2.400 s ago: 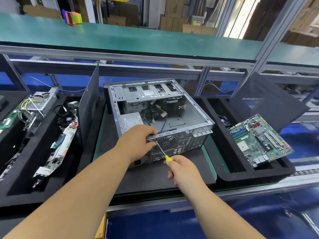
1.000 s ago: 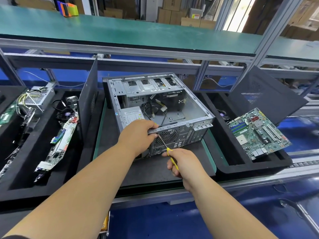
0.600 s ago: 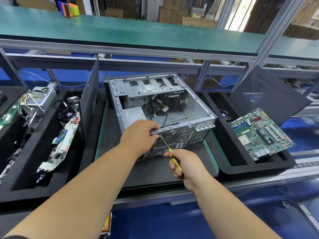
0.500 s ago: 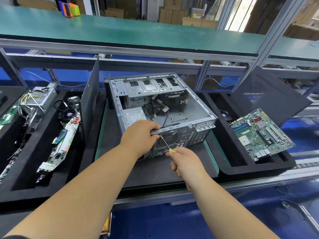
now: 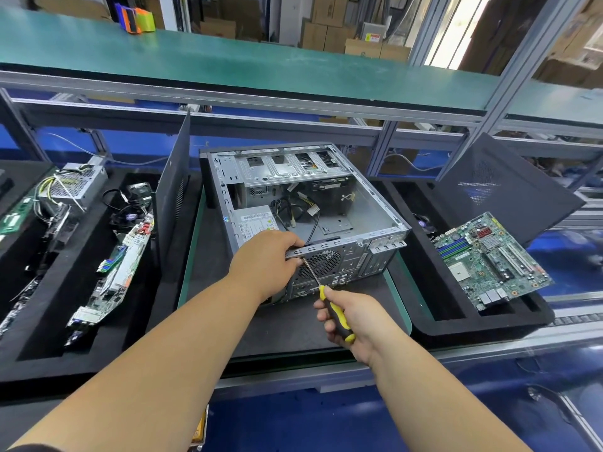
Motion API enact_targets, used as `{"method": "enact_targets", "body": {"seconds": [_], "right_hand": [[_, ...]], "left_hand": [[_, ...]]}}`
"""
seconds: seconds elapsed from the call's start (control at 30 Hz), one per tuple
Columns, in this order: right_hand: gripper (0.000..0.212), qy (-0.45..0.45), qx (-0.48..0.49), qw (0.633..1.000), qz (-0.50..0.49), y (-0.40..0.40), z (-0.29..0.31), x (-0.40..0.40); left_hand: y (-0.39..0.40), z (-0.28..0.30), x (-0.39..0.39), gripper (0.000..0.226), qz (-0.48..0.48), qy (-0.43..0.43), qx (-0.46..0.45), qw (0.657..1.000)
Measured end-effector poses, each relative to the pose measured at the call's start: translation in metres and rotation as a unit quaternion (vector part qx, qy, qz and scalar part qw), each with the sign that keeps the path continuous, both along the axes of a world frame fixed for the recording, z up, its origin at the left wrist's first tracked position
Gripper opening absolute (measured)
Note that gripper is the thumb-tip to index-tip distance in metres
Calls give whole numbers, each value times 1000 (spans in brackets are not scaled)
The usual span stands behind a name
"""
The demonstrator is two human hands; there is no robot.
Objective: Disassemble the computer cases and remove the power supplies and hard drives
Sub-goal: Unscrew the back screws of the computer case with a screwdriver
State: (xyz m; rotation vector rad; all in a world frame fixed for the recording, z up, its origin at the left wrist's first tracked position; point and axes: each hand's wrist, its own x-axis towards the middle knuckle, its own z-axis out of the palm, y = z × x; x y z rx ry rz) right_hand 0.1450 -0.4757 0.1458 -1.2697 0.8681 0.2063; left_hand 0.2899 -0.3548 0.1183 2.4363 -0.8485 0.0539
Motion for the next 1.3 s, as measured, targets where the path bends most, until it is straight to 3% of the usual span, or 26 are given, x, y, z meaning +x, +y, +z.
{"method": "enact_targets", "body": {"seconds": [0.23,0.47,0.67,1.1,1.3], "right_hand": [[18,-13,-61,998,-4,2,-6,1],[25,-21,28,999,-24,3,-2,-1],[27,-18,36,999,-30,0,4,-3],[19,-55,-116,992,14,-3,-9,-3],[14,-56,-89,994,-1,-1,-14,-3]], "left_hand": [[0,1,-2,28,-8,-7,2,1000],[1,3,-6,26,-15,-15,8,1000],[0,2,-5,17,-7,-17,15,1000],[0,4,-7,22,6,-4,13,1000],[0,4,-8,23,7,-10,11,1000]]}}
